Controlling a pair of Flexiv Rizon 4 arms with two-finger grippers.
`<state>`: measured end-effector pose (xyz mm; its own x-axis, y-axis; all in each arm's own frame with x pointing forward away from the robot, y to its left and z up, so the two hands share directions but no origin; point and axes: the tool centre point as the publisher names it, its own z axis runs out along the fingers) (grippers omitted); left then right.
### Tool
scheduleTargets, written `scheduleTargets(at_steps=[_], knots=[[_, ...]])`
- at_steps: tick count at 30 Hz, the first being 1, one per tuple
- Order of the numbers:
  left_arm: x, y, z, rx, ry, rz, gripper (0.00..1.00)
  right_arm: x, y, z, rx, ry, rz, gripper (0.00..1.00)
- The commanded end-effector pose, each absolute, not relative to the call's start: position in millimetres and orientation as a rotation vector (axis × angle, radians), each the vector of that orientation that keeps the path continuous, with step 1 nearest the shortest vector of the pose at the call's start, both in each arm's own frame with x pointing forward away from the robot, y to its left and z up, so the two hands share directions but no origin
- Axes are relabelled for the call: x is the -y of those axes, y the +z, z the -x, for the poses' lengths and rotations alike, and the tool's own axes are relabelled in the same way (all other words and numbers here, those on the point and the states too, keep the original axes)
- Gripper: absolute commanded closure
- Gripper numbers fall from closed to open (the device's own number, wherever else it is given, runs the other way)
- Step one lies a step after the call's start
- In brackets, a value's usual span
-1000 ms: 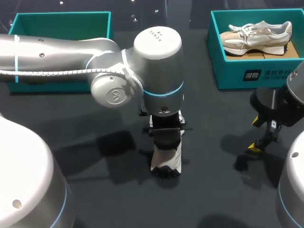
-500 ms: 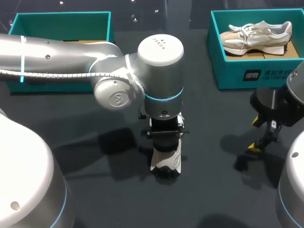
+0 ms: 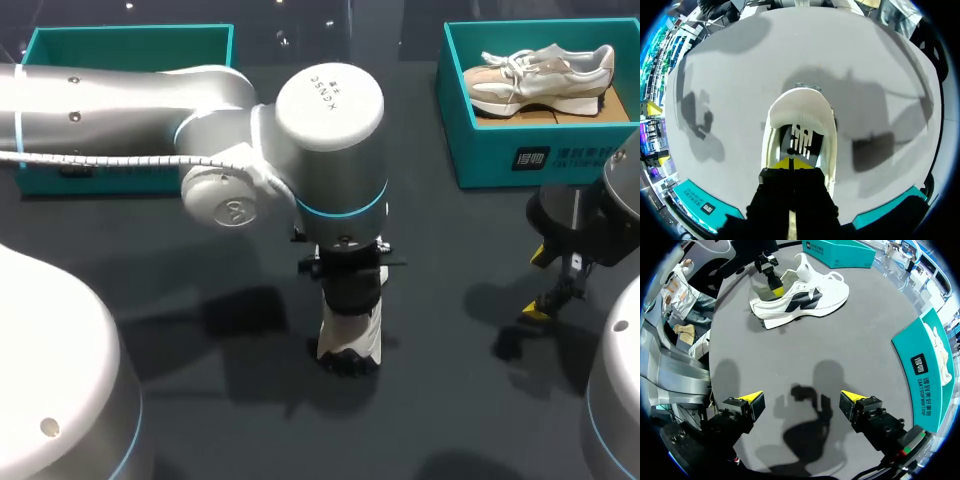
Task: Take the shoe out of the shoebox, open the shoe tongue, remove and reinsert the insole, then place the shoe into the shoebox
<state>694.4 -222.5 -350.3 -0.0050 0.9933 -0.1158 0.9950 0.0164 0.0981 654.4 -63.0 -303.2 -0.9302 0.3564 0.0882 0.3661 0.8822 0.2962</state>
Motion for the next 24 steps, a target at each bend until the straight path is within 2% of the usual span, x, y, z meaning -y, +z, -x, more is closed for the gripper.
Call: scheduleTargets(at_steps=[1,9,12,16,19,24], knots=[[211.8,-338.8,-696.6,-2.106,0.029,-2.078,1.00,63.1,-303.1,-652.6,3.021,-0.482,0.581,0.00],[214.9,-341.7,-708.0,-2.098,0.108,-2.051,1.00,63.1,-303.1,-652.6,3.021,-0.482,0.581,0.00],[218.5,-345.1,-711.9,-2.096,0.145,-2.047,0.96,63.1,-303.1,-652.6,3.021,-0.482,0.581,0.00],[221.5,-348.7,-716.2,-2.096,0.162,-2.046,0.96,63.1,-303.1,-652.6,3.021,-0.482,0.581,0.00],[222.3,-349.8,-718.4,-2.100,0.160,-2.044,0.90,63.1,-303.1,-652.6,3.021,-0.482,0.581,0.00],[225.5,-351.2,-722.2,-2.096,0.175,-2.047,0.86,63.1,-303.1,-652.6,3.021,-0.482,0.581,0.00]])
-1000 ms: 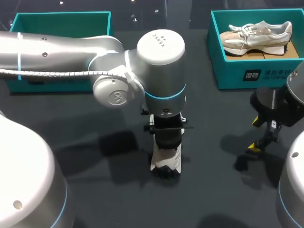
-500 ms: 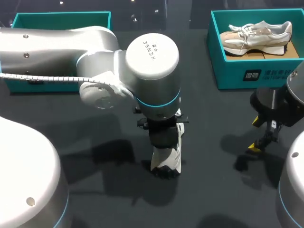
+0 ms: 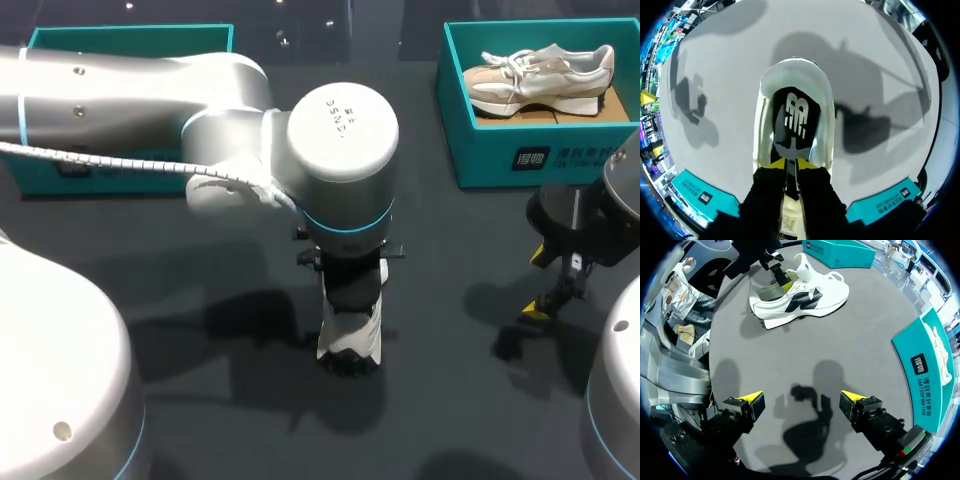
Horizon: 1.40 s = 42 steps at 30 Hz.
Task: Take the shoe out of the shoebox, open the shoe tongue, remove and reinsert the insole, then place the shoe into the shoebox
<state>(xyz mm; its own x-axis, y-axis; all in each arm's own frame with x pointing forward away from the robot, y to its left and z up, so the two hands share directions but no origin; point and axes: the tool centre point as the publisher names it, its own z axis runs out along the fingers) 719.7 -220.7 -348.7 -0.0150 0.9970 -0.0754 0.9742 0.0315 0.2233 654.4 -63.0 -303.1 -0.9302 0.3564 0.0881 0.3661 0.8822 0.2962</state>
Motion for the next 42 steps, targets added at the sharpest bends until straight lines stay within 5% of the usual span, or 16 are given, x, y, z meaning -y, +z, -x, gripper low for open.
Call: scheduleTargets(at_steps=[1,11,18,42], knots=[[226.0,-351.6,-723.5,-2.098,0.179,-2.048,0.83,63.1,-303.1,-652.6,3.021,-0.482,0.581,0.00],[224.4,-352.2,-728.6,-2.102,0.194,-2.060,0.44,63.1,-303.1,-652.6,3.021,-0.482,0.581,0.00],[223.6,-351.2,-727.0,-2.089,0.192,-2.078,0.01,63.1,-303.1,-652.6,3.021,-0.482,0.581,0.00],[223.3,-339.9,-750.1,-2.138,0.092,-2.105,0.01,63.1,-303.1,-652.6,3.021,-0.482,0.581,0.00]])
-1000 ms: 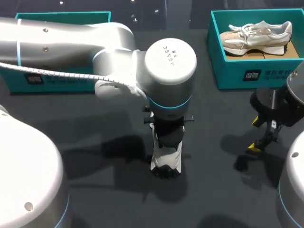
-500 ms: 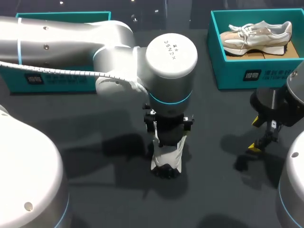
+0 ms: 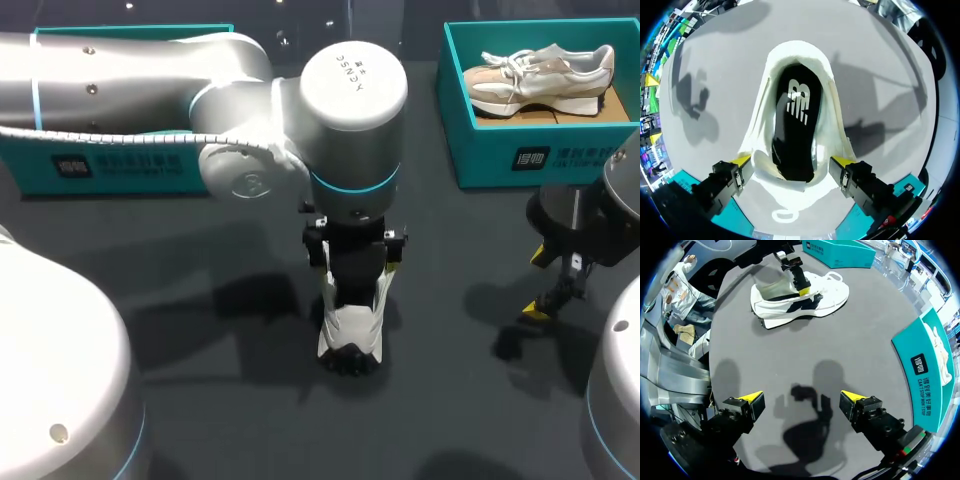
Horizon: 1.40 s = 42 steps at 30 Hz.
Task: Take the shoe out of the shoebox, open the shoe tongue, remove and reinsert the insole, then place the shoe into the shoebox
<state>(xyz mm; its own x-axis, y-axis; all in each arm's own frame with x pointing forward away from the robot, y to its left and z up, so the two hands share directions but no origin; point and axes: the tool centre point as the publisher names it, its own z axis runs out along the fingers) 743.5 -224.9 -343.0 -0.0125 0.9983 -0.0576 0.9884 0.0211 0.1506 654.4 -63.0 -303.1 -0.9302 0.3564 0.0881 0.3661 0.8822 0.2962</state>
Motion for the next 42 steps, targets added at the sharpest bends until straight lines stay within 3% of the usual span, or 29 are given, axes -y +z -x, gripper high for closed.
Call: scheduleTargets(at_steps=[1,7,14,24,36,42], knots=[[222.8,-338.9,-751.8,-2.140,0.092,-2.105,0.03,63.1,-303.1,-652.6,3.021,-0.482,0.581,0.00],[220.2,-328.6,-765.2,-2.156,0.090,-2.083,0.19,63.1,-303.1,-652.6,3.021,-0.482,0.581,0.00],[216.0,-312.1,-779.5,-2.166,0.095,-2.046,0.49,63.1,-303.1,-652.6,3.021,-0.482,0.581,0.00],[217.6,-289.6,-777.0,-2.141,0.034,-2.067,0.65,63.1,-303.1,-652.6,3.021,-0.482,0.581,0.00],[221.3,-310.2,-747.1,-2.119,-0.060,-2.169,0.68,63.1,-303.1,-652.6,3.021,-0.482,0.581,0.00],[224.2,-332.1,-725.3,-2.110,-0.111,-2.226,0.75,63.1,-303.1,-652.6,3.021,-0.482,0.581,0.00]])
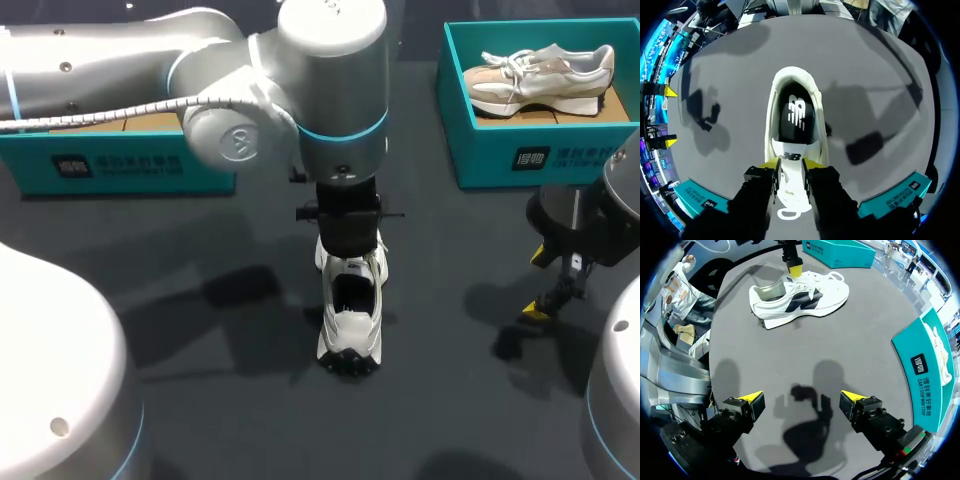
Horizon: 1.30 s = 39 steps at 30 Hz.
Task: Take the shoe out of the shoebox, open the shoe tongue, remove and reinsert the insole, then place the shoe into the shoebox
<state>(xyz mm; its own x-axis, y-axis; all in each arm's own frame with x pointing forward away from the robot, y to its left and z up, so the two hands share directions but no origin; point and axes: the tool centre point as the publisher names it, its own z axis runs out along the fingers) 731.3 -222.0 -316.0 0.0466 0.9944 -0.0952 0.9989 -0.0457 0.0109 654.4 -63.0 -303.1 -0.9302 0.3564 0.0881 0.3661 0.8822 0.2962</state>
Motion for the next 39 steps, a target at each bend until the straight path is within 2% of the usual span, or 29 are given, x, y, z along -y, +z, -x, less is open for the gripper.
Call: scheduleTargets(at_steps=[1,7,20,31,37,38,39], knots=[[224.8,-336.8,-722.7,-2.114,-0.116,-2.230,0.76,63.1,-303.1,-652.6,3.021,-0.482,0.581,0.00],[223.7,-354.1,-712.4,-2.139,-0.146,-2.250,0.78,63.1,-303.1,-652.6,3.021,-0.482,0.581,0.00],[216.2,-313.2,-705.6,-2.087,-0.141,-2.185,0.76,63.1,-303.1,-652.6,3.021,-0.482,0.581,0.00],[224.8,-345.6,-714.2,-2.165,-0.154,-2.208,0.76,63.1,-303.1,-652.6,3.021,-0.482,0.581,0.00],[215.3,-319.8,-701.8,-2.173,-0.151,-2.166,0.67,63.1,-303.1,-652.6,3.021,-0.482,0.581,0.00],[212.7,-313.1,-698.7,-2.177,-0.151,-2.164,0.64,63.1,-303.1,-652.6,3.021,-0.482,0.581,0.00],[209.8,-306.3,-695.6,-2.187,-0.145,-2.147,0.56,63.1,-303.1,-652.6,3.021,-0.482,0.581,0.00]])
